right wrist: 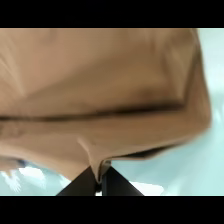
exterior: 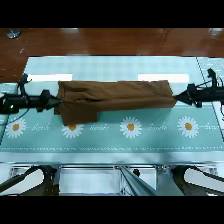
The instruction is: Fold the shirts.
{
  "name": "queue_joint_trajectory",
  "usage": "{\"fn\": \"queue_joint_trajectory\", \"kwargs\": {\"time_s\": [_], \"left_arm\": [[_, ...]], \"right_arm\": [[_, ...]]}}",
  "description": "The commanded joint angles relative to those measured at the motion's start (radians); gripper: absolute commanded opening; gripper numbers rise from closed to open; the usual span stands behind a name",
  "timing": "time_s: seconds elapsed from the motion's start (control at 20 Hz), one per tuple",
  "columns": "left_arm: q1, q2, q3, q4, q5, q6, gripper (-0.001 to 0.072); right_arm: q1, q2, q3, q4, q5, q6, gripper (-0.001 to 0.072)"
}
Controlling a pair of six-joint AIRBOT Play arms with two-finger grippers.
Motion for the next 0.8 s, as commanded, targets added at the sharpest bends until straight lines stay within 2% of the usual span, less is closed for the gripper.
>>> {"fn": "queue_joint_trajectory", "kwargs": {"time_s": [0.0,0.25,0.6,0.65,0.7,0.75], "left_arm": [[-0.090,-0.185,0.217,-0.002,0.092,-0.092,0.0029],[-0.120,-0.399,0.475,0.000,0.095,-0.215,0.0029],[-0.124,-0.508,0.528,0.003,0.132,-0.207,0.0029],[-0.126,-0.508,0.528,0.003,0.135,-0.187,0.0128],[-0.126,-0.507,0.533,0.003,0.111,-0.184,0.0525],[-0.113,-0.507,0.553,0.008,0.051,-0.181,0.0706]], "right_arm": [[0.045,-0.129,0.149,0.055,-0.014,-0.008,0.0017],[0.077,-0.324,0.348,0.029,-0.063,0.060,0.0017],[0.077,-0.443,0.396,0.043,-0.066,0.062,0.0018],[0.077,-0.448,0.395,0.057,-0.077,0.051,0.0100],[0.076,-0.446,0.397,0.065,-0.079,0.050,0.0451],[0.068,-0.447,0.419,0.067,-0.050,0.019,0.0620]]}}
